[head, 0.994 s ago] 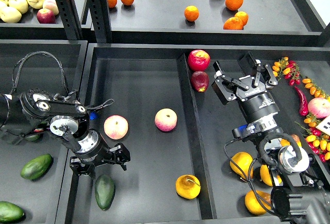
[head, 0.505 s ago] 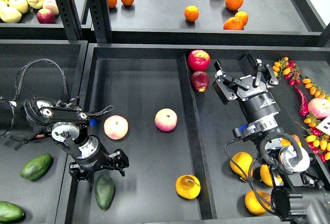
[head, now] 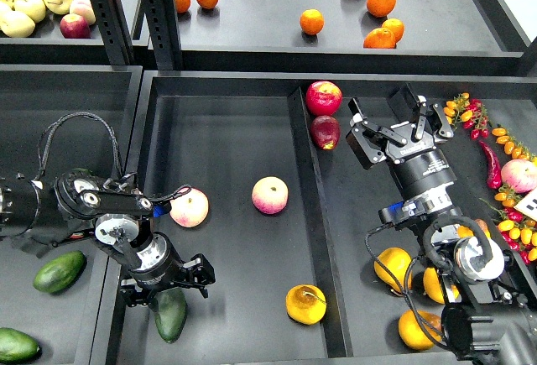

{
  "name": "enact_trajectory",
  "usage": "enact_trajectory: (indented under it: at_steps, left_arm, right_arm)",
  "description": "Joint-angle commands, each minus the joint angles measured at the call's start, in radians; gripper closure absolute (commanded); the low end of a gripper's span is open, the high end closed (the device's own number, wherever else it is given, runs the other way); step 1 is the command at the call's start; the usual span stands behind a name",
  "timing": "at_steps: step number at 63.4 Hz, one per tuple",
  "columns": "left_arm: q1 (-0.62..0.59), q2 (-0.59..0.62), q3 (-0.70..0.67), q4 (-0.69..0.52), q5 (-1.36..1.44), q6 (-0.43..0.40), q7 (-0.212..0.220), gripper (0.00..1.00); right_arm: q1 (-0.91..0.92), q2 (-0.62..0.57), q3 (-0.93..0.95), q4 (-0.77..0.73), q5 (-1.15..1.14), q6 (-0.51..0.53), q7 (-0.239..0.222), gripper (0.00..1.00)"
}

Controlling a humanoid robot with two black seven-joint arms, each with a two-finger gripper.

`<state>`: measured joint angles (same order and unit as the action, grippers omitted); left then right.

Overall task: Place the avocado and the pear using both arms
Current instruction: 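Rotate and lower the open left gripper over the avocado, then close the left gripper around the dark green avocado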

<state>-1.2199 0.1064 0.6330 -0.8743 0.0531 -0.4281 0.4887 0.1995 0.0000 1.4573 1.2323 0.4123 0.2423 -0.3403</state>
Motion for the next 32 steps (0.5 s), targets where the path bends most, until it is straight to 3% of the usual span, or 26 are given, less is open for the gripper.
enact_trajectory:
  at_steps: [1, 32]
  left_arm:
    - [0.010, -0.001, 0.010, 0.005, 0.002, 0.000, 0.000, 0.01]
    - [0.051, -0.002, 0.010, 0.024, 0.004, 0.011, 0.000, 0.01]
  right_arm:
    - [-0.002, 0.000, 0.000, 0.000, 0.000, 0.000, 0.001, 0.00]
    - [-0.002, 0.000, -0.002, 0.003, 0.000, 0.002, 0.000, 0.00]
